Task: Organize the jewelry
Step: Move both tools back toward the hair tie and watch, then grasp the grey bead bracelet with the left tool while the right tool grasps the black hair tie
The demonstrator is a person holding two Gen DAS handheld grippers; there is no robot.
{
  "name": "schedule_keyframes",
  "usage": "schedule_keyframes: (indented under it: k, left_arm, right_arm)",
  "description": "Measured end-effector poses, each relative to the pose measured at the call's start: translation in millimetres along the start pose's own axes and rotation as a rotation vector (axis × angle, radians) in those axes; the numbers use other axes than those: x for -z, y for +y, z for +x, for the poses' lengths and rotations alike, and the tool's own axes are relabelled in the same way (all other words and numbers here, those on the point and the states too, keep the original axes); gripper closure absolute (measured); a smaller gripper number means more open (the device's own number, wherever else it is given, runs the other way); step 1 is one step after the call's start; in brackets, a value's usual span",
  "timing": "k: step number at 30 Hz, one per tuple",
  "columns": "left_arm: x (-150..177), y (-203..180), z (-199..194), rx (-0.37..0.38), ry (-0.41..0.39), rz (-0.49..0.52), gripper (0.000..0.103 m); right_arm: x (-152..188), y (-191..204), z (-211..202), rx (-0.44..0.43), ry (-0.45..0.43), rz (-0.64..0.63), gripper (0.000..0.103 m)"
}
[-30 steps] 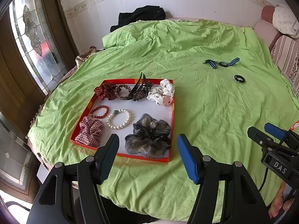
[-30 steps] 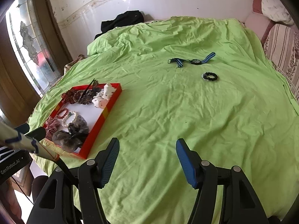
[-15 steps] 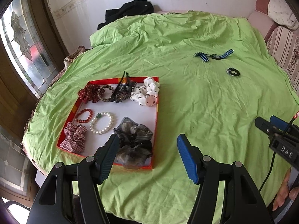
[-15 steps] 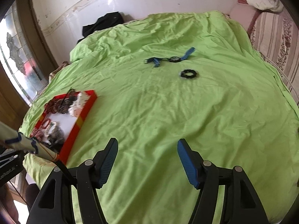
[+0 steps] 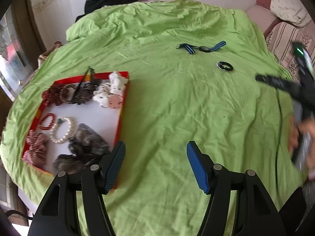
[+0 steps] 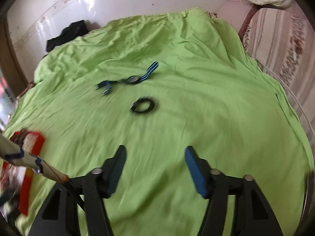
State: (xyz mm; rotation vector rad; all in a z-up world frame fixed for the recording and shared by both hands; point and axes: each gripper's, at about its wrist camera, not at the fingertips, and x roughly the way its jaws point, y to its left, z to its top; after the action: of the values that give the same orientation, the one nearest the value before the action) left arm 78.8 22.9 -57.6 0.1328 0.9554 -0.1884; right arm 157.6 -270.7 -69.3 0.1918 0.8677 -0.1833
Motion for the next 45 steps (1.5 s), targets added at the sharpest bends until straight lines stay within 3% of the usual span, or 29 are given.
schedule_keyframes:
  k: [5, 10, 11, 13, 18, 22, 24, 27, 29, 30, 31, 32, 36, 39, 45]
  left_arm:
    - [-2.5, -3.7, 17.7, 0.013, 0.011, 0.017, 0.039]
    - [-2.9, -5.1, 30.5, 0.0, 0.023, 0.045, 0.039]
    - [-2.8, -4.8, 32.7, -0.003, 0.026, 0.05, 0.039]
    - [-2.3, -3.6, 36.5, -0.008, 0.032, 0.052, 0.039]
    - [-1.1, 2.6, 38.5, -0.01, 0.044, 0.024, 0.039]
    - [3.2, 4.2, 28.6, -0.004, 0.033, 0.017, 0.039]
    - [5.6, 5.9, 22.7, 0.0, 0.03, 0.007, 0.039]
    - [8.6, 7.2, 15.9, 0.016, 0.032, -0.016, 0.039]
    - [11.0, 5.1, 10.6, 0.029, 0.034, -0.024, 0.039]
    - [11.9, 2.8, 8.4, 0.032, 0.035, -0.021, 0.039]
    - [13.0, 0.2, 5.9, 0.033, 0.035, -0.016, 0.039]
    - [13.4, -1.5, 4.6, 0.033, 0.034, -0.011, 0.039]
    - [12.7, -14.5, 0.0, 0.032, 0.038, 0.019, 0.039]
    - [2.4, -22.3, 4.6, 0.057, 0.054, 0.025, 0.039]
    - [-40.5, -42.0, 35.0, 0.176, 0.083, -0.011, 0.039]
  right_arm:
    - [-51.2, -8.1, 75.6, -0.044, 0.075, 0.079, 0.049]
    - [-66.9, -9.4, 130.9, -0.062, 0.135, 0.174, 0.049]
    - [-67.8, -8.7, 138.3, -0.057, 0.143, 0.181, 0.054]
    - [-67.9, -5.3, 144.2, -0.06, 0.155, 0.18, 0.088]
    - [-48.8, 13.6, 120.7, -0.247, 0.224, 0.139, 0.09]
    - [-11.6, 24.6, 69.7, -0.44, 0.275, 0.116, 0.09]
    - [8.2, 20.0, 42.7, -0.495, 0.283, 0.115, 0.09]
    - [35.4, 4.0, 11.0, -0.428, 0.255, 0.121, 0.088]
    - [52.2, -10.6, -2.3, -0.289, 0.228, 0.095, 0.077]
    - [57.4, -16.6, -5.6, -0.255, 0.217, 0.096, 0.061]
    - [62.1, -23.8, -9.8, -0.219, 0.2, 0.102, 0.052]
    - [67.0, -31.5, -15.1, -0.193, 0.18, 0.113, 0.052]
    - [74.8, -54.4, -25.2, -0.237, 0.127, 0.185, 0.052]
    - [71.7, -50.0, -21.1, -0.297, 0.106, 0.186, 0.052]
    - [78.7, -29.8, -5.7, -0.367, 0.123, 0.169, 0.052]
